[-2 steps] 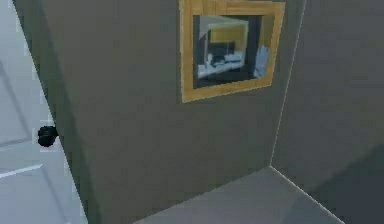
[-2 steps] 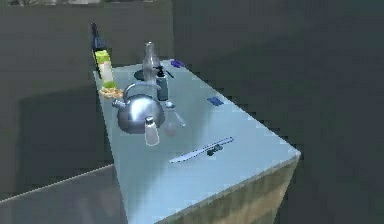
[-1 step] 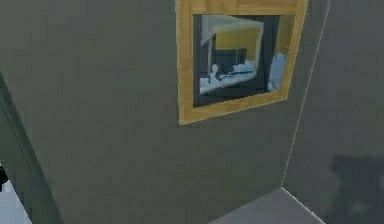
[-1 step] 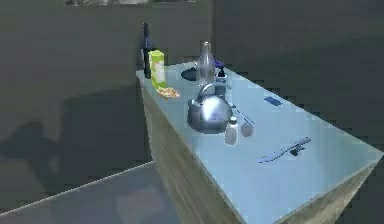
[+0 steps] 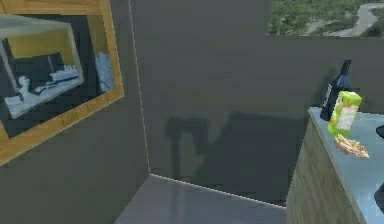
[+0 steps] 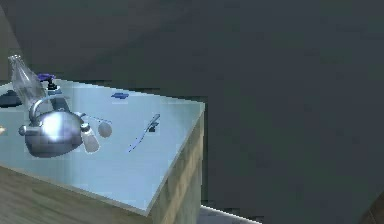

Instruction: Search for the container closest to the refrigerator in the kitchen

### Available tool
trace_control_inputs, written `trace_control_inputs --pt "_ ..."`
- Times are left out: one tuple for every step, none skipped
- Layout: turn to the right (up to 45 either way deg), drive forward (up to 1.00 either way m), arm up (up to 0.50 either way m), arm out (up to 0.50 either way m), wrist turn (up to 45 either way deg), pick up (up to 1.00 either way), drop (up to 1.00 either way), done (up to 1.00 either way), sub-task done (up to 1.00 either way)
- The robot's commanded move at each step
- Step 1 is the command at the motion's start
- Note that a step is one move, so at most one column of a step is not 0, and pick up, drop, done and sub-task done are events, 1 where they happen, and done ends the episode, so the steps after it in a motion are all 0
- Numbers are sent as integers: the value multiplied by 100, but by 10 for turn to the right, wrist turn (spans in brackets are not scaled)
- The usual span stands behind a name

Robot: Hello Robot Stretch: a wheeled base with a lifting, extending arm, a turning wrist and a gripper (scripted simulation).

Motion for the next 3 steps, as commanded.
trace_control_inputs --pt "60 0 0 0 0 0 0 0 0" --pt "0 15 0 0 0 0 0 0 0" --pt "450 0 0 0 0 0 0 0 0"
